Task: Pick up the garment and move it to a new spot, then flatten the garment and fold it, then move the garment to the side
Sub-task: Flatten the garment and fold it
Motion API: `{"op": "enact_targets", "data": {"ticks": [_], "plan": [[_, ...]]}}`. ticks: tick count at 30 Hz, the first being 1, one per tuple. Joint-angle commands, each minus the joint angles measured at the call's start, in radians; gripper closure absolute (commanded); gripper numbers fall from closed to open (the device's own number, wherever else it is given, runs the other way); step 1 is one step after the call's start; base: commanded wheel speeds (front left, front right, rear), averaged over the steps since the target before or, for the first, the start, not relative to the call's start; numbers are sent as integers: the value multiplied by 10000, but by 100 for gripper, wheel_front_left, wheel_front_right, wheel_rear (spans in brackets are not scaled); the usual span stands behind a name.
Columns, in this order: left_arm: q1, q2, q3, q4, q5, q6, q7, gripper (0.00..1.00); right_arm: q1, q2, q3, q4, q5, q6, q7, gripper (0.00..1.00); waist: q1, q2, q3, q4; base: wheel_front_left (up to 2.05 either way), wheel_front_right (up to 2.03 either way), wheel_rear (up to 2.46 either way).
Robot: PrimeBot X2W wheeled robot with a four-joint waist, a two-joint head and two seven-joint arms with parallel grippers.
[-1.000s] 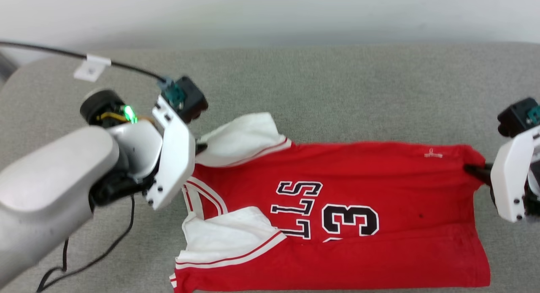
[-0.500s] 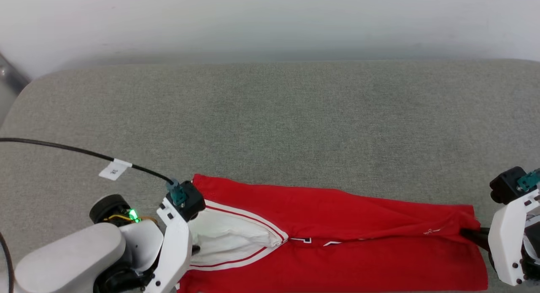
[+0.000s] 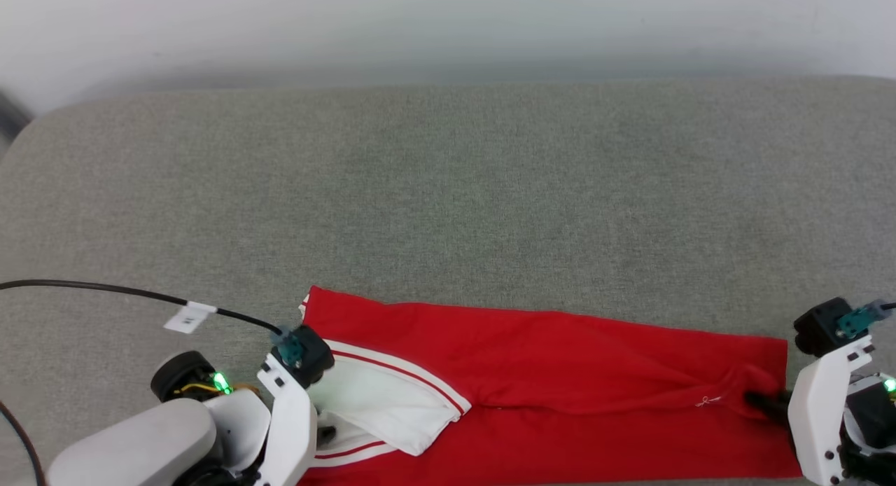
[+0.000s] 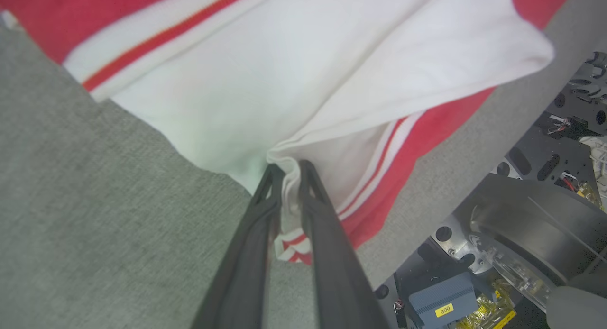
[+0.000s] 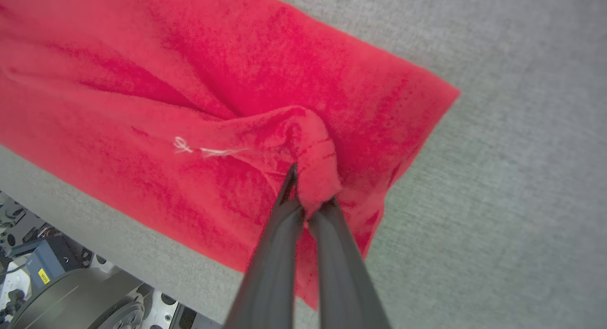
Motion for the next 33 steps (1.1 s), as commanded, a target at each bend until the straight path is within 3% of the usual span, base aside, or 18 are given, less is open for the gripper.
{"op": "enact_targets", "data": {"ticks": [1,4,7,14,21,27,33], "plan": [[102,17,121,14,29,82,-173,0,-96,-38,-68,-39,-85,-7,-137,0,1,0,-120,16,0,0,0],[176,128,366,-207,261,297,-951,0,-13,-216,-293,-297,-154,-5,-632,0,1,0,-388,22,0,0,0],[357,273,672,-476,618,801,-1942,0,219,-384,-686,-680,-188,-5,-1087,0,1,0,-613,30,0,0,0],[823,156,1410,-864,1632,2324,-4713,0,1002,-401,-2482,-1126,-435,-5,-1914,0,1,0,-721,104,0,0,0],[1541,-194,2059,-685,2139,3988,-6815,0,2135,279,-4077,-539,-516,-5,-1920,0,1,0,-656,162,0,0,0],[2253,-772,3010,-354,2376,5369,-7538,0,2625,1079,-4680,138,-406,-7,-1711,0,1,0,-472,265,0,0,0],[3093,-1479,4511,-692,3234,6068,-7598,0,2585,1746,-4591,597,-205,-5,-1347,0,1,0,-253,414,0,0,0]]}}
